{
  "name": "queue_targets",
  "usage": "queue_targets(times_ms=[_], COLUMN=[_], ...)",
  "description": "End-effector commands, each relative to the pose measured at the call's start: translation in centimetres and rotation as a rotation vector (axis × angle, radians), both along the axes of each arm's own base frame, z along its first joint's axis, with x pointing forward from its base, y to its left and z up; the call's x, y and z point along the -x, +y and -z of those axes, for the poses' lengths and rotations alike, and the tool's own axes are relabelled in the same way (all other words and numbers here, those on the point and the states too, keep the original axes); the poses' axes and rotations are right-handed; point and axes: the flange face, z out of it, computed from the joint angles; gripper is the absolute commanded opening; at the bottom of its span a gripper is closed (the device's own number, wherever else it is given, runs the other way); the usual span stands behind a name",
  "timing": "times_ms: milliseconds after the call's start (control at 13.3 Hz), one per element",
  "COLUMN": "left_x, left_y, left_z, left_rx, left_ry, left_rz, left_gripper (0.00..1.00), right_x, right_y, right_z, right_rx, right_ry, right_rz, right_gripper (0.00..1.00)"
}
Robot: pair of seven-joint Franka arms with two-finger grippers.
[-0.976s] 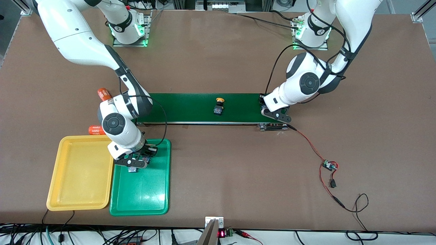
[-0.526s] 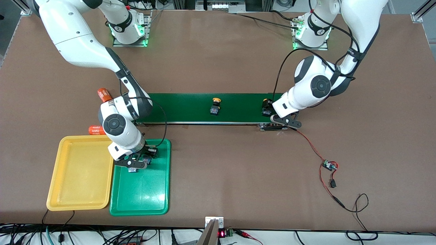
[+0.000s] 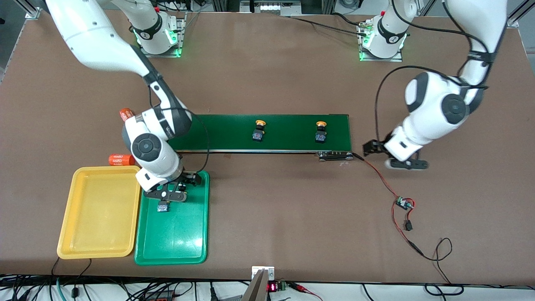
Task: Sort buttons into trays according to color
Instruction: 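Release the button into the green tray and return the right gripper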
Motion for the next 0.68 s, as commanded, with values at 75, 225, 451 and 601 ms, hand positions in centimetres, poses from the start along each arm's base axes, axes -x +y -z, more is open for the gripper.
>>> queue_targets(times_ms=[75,225,451,601], left_x=[-2.9,-4.2,-5.4,-5.6], left_y=[4.3,6.2,8.6,9.0], left_z=[-7.6,-11.1,-16.9,-21.0], left_rx=[-0.075,-0.107,-0.127,-0.127], left_ry=[0.024,-0.006,-0.038,-0.005], left_rz=[-0.017,-0.035,-0.077,-0.078], left_gripper=[1.0,1.0,1.0,1.0], right_x=[3.7,6.5,10.0,11.5], right_y=[0.7,2.1,5.8,8.6], right_z=[-4.9,-5.6,-6.1,-5.9], right_rx=[-0.052,-0.046,-0.064,-0.086], right_ry=[0.075,0.084,0.078,0.081], right_rz=[0.108,0.09,0.129,0.119], right_gripper=[1.0,1.0,1.0,1.0])
